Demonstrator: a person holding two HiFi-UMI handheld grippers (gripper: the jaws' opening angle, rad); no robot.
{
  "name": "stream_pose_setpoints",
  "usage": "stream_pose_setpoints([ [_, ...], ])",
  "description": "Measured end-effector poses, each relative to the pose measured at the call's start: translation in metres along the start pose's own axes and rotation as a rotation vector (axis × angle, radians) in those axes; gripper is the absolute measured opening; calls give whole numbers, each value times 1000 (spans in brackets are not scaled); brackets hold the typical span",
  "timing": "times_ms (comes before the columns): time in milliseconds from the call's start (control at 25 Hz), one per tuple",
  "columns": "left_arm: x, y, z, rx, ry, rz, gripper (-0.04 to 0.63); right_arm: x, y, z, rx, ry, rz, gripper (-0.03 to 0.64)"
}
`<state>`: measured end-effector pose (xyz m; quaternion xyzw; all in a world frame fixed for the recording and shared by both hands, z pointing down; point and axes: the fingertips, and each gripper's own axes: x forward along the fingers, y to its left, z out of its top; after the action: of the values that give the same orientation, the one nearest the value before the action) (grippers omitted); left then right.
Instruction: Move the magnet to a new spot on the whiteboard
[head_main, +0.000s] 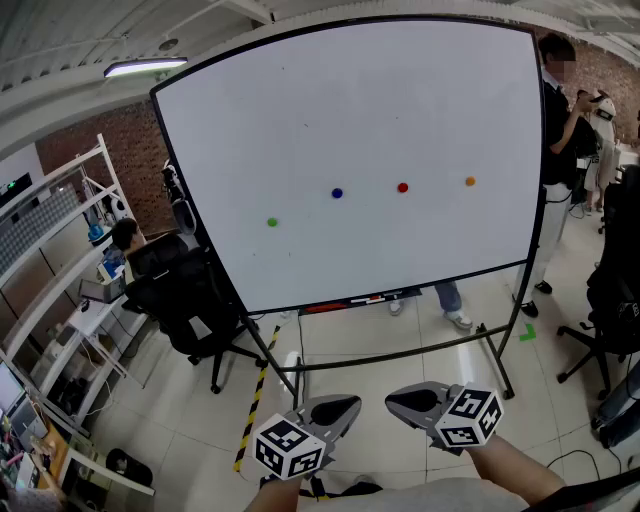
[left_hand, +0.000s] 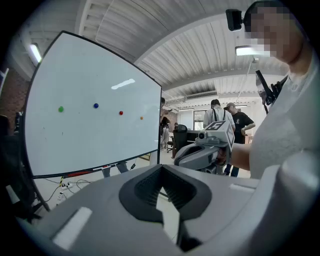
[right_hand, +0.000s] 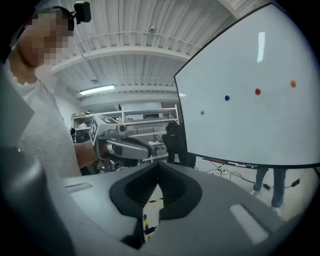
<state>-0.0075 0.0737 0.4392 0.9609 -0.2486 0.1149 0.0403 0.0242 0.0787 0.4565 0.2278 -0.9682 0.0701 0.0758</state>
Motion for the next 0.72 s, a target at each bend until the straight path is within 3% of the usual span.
stream_pose_setpoints([
  [360, 43, 56, -5, 1, -16, -42, -17, 27, -61, -15, 11, 9, -29, -2],
  [720, 108, 184, 19, 9, 1, -102, -17, 96, -191, 15, 58, -3, -74, -5],
])
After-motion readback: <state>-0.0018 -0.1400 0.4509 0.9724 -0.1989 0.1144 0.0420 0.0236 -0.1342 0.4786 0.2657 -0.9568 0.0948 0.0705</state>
